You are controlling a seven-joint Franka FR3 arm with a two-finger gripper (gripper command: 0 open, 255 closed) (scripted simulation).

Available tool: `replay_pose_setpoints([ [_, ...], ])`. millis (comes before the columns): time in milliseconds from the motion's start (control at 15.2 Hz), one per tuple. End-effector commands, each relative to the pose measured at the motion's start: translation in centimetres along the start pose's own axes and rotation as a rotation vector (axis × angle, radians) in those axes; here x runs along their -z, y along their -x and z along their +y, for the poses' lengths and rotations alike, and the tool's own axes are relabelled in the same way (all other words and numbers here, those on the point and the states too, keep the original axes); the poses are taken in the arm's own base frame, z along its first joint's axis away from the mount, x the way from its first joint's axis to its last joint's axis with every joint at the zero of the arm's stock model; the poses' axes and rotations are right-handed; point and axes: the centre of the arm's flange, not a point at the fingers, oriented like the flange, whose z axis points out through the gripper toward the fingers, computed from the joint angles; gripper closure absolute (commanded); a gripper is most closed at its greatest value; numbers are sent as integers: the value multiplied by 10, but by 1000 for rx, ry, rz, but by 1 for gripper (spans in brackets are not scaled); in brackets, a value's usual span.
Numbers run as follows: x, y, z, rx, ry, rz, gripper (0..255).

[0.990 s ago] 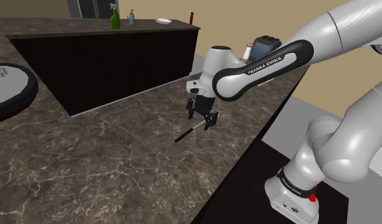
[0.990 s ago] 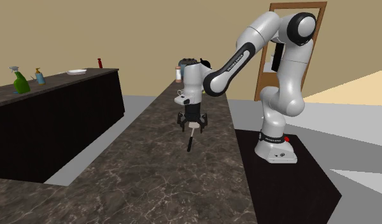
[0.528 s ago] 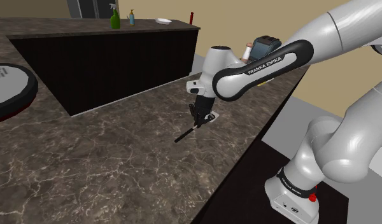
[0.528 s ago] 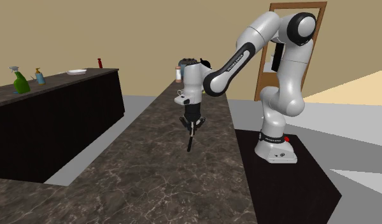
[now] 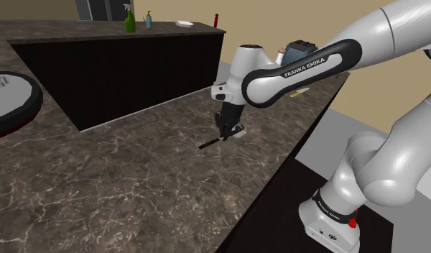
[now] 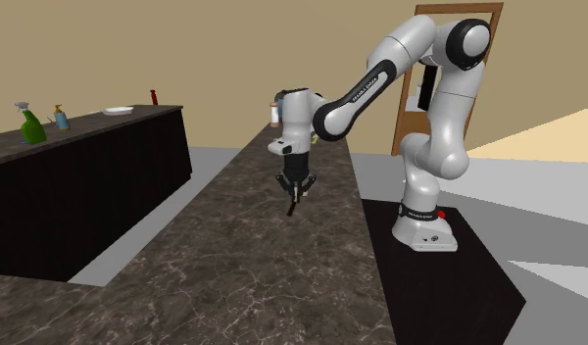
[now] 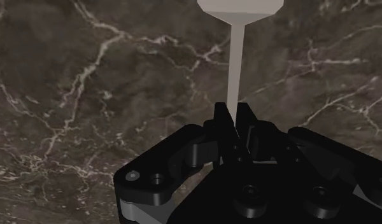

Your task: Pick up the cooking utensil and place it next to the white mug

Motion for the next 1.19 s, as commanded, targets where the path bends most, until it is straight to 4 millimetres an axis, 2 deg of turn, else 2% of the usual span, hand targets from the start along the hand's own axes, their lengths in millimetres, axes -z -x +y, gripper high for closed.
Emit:
replay_pose_setpoints([
  [0, 11, -1, 0, 0, -1, 0, 255],
  [1122, 100, -7, 0, 0, -1, 0, 255],
])
